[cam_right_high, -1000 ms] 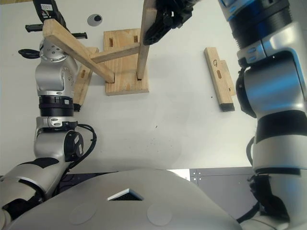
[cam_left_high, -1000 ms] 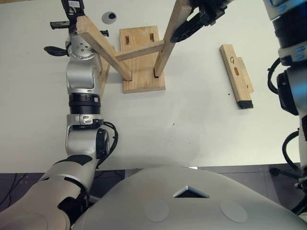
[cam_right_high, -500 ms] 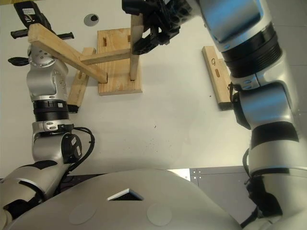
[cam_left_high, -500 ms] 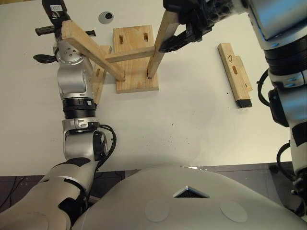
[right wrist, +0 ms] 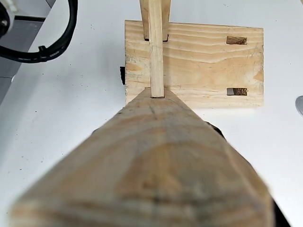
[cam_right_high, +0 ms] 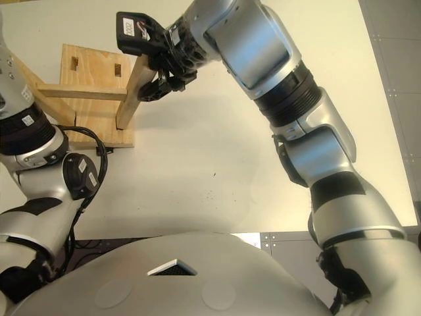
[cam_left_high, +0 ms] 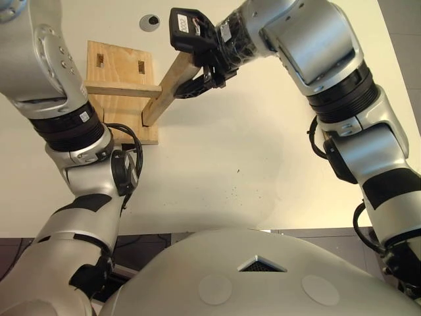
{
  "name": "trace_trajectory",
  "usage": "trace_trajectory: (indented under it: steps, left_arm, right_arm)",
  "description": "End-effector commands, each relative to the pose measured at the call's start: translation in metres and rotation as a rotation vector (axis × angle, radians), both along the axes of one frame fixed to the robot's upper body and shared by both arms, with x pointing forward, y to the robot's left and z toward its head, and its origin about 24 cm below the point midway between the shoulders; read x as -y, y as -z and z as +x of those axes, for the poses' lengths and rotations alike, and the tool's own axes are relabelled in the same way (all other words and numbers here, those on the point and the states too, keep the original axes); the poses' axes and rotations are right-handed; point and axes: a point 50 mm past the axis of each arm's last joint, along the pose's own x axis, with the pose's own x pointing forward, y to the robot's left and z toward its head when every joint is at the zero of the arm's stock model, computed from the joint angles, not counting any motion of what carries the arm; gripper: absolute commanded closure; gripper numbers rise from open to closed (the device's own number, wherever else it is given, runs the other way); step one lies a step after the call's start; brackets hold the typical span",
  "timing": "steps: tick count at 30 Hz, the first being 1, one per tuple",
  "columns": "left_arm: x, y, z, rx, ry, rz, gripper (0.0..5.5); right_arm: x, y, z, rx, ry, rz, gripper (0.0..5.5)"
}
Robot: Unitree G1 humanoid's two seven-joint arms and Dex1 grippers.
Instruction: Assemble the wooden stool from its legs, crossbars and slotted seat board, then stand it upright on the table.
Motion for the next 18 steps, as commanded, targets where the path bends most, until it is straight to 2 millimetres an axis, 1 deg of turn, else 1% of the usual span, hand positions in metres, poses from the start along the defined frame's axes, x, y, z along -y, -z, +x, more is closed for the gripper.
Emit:
trace_trajectory:
  steps: [1,3,4,6,7,8,9,11,12,13,14,15,16,17,18]
  left_arm:
    - [0.006,0.015,0.004,-0.151,0.039,0.058,5.50]
    - [0.012,0.020,0.002,-0.237,0.092,0.018,5.50]
    - [0.022,0.033,0.003,-0.325,0.165,-0.001,5.50]
    - [0.044,0.074,0.001,-0.550,0.302,-0.015,5.50]
    - [0.049,0.095,0.000,-0.642,0.322,-0.037,5.50]
    - [0.052,0.123,-0.003,-0.759,0.320,-0.037,5.50]
    - [0.048,0.152,-0.007,-0.867,0.267,-0.037,5.50]
    - [0.033,0.198,-0.015,-1.017,0.149,0.008,5.50]
    - [0.024,0.217,-0.020,-1.068,0.102,0.017,5.50]
    - [0.019,0.229,-0.024,-1.103,0.085,0.010,5.50]
    - [0.017,0.239,-0.026,-1.132,0.080,0.000,5.50]
    - [0.017,0.244,-0.028,-1.145,0.083,-0.006,5.50]
    - [0.020,0.244,-0.026,-1.131,0.098,-0.012,5.50]
    - [0.026,0.235,-0.021,-1.066,0.140,-0.029,5.50]
    - [0.033,0.220,-0.014,-0.965,0.182,-0.045,5.50]
  right_arm:
    - [-0.002,0.005,0.003,-0.036,0.027,-0.023,3.47]
    - [-0.003,0.003,0.003,-0.031,0.028,-0.019,3.47]
    - [-0.003,0.004,0.002,-0.031,0.029,-0.019,3.47]
    - [-0.005,0.008,0.000,-0.036,0.028,-0.021,3.47]
    - [-0.006,0.010,-0.001,-0.038,0.027,-0.024,3.47]
    - [-0.007,0.011,-0.002,-0.040,0.019,-0.026,3.47]
    - [-0.010,0.011,-0.003,-0.039,0.011,-0.026,3.47]
    - [-0.013,0.009,-0.005,-0.034,0.000,-0.021,3.47]
    - [-0.015,0.006,-0.006,-0.029,-0.007,-0.013,3.47]
    - [-0.017,0.004,-0.007,-0.025,-0.013,-0.007,3.47]
    - [-0.019,0.002,-0.008,-0.021,-0.020,-0.004,3.47]
    - [-0.021,0.001,-0.009,-0.019,-0.025,-0.002,3.47]
    - [-0.022,0.001,-0.009,-0.018,-0.029,-0.001,3.47]
    - [-0.023,0.001,-0.009,-0.017,-0.030,0.000,3.47]
    - [-0.023,0.001,-0.009,-0.015,-0.030,0.001,3.47]
